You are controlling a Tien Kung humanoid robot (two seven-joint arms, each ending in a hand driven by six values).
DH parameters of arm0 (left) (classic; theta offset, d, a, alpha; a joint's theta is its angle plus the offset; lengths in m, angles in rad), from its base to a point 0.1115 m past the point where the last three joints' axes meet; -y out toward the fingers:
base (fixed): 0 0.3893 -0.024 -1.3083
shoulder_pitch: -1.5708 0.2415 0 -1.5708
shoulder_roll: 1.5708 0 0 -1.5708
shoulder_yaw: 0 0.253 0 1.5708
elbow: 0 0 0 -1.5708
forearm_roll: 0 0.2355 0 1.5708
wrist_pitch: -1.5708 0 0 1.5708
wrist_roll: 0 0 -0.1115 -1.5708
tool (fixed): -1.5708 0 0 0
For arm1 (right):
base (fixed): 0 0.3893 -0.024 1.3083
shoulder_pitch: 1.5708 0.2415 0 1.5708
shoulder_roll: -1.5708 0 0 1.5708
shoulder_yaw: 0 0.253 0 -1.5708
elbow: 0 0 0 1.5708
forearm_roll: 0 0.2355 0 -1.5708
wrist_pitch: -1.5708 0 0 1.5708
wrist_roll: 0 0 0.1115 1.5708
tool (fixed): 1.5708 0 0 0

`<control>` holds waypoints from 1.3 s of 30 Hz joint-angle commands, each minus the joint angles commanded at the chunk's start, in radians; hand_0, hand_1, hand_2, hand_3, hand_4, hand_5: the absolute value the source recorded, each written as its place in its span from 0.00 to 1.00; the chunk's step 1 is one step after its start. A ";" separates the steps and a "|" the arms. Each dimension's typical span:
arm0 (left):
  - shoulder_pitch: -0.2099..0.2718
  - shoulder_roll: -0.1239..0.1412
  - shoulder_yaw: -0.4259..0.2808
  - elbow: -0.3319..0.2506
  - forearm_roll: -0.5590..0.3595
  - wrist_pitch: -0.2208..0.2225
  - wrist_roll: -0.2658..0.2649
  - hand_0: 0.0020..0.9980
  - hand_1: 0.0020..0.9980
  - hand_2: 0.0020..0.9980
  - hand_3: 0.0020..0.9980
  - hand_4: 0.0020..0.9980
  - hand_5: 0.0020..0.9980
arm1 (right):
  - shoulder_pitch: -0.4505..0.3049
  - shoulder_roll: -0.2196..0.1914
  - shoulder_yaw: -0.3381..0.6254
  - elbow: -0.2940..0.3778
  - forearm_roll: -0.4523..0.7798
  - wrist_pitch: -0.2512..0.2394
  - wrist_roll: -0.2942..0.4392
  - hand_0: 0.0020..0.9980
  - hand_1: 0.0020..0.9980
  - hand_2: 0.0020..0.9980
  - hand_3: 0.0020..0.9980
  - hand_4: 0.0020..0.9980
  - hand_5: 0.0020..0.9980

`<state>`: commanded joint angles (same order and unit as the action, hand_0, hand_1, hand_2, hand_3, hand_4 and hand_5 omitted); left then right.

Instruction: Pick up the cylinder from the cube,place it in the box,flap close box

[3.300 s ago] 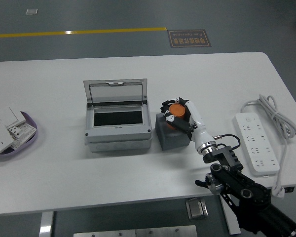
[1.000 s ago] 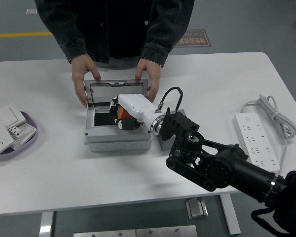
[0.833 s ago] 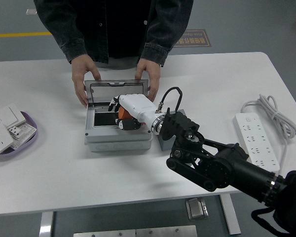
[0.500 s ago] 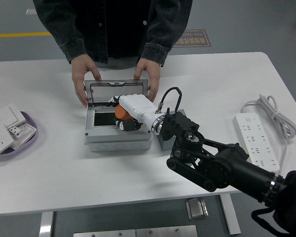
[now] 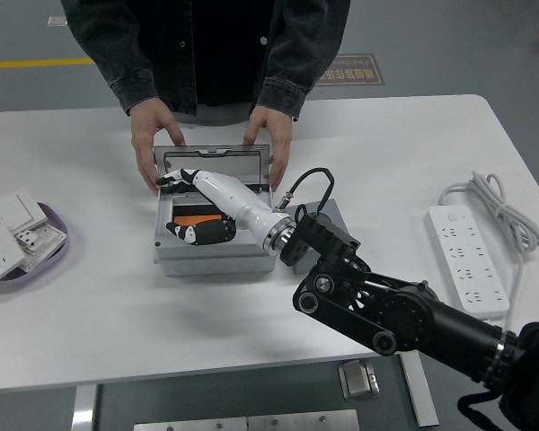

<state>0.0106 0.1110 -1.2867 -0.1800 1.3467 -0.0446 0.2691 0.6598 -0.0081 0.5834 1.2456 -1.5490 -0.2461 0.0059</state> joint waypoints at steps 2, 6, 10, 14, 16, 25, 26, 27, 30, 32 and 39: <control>0.000 0.000 -0.001 0.000 0.002 0.000 0.000 0.60 0.58 0.56 0.60 0.67 0.28 | 0.015 -0.010 0.019 0.030 0.049 -0.007 0.005 0.86 0.75 0.74 0.83 0.76 0.10; -0.005 0.003 -0.007 0.000 0.011 -0.002 -0.001 0.60 0.58 0.56 0.60 0.67 0.28 | 0.072 -0.034 0.046 0.016 0.115 -0.006 -0.005 0.86 0.75 0.74 0.83 0.76 0.10; -0.008 0.007 -0.012 0.000 0.019 -0.004 0.000 0.60 0.58 0.56 0.60 0.67 0.28 | 0.135 -0.050 0.038 -0.066 0.153 0.005 -0.012 0.84 0.72 0.71 0.80 0.74 0.12; -0.010 0.008 -0.016 0.000 0.024 -0.005 0.002 0.60 0.58 0.56 0.60 0.66 0.28 | 0.174 -0.054 0.020 -0.155 0.173 0.020 -0.013 0.83 0.71 0.70 0.80 0.73 0.11; -0.011 0.008 -0.017 0.000 0.026 -0.005 0.002 0.60 0.58 0.56 0.60 0.66 0.28 | 0.184 -0.057 0.009 -0.204 0.182 0.028 -0.011 0.83 0.71 0.70 0.80 0.73 0.11; -0.008 0.008 -0.019 0.000 0.023 -0.003 0.004 0.60 0.58 0.56 0.60 0.66 0.28 | 0.165 -0.105 -0.034 -0.177 0.121 0.046 -0.062 0.83 0.71 0.70 0.79 0.73 0.12; -0.007 0.008 -0.019 0.000 0.023 -0.003 0.004 0.60 0.58 0.56 0.60 0.66 0.28 | 0.160 -0.112 -0.040 -0.153 0.101 0.049 -0.074 0.83 0.71 0.70 0.79 0.73 0.12; -0.007 0.008 -0.019 0.000 0.023 -0.003 0.004 0.60 0.58 0.56 0.60 0.66 0.28 | 0.157 -0.117 -0.046 -0.136 0.088 0.051 -0.081 0.83 0.71 0.70 0.79 0.73 0.12; -0.007 0.007 -0.019 0.000 0.021 -0.003 0.002 0.60 0.58 0.56 0.60 0.66 0.28 | 0.143 -0.141 -0.067 -0.075 0.048 0.057 -0.111 0.83 0.71 0.70 0.79 0.73 0.12; -0.007 0.007 -0.018 0.000 0.019 -0.003 0.001 0.60 0.58 0.56 0.60 0.66 0.28 | 0.135 -0.157 -0.080 -0.035 0.026 0.060 -0.130 0.82 0.71 0.70 0.80 0.73 0.13; -0.002 0.007 -0.012 0.000 0.009 -0.002 -0.001 0.60 0.58 0.56 0.60 0.66 0.28 | 0.103 -0.208 -0.111 0.084 -0.006 0.062 -0.174 0.80 0.70 0.70 0.80 0.73 0.14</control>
<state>0.0085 0.1179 -1.2989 -0.1800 1.3555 -0.0462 0.2681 0.7630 -0.2162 0.4727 1.3292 -1.5554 -0.1837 -0.1683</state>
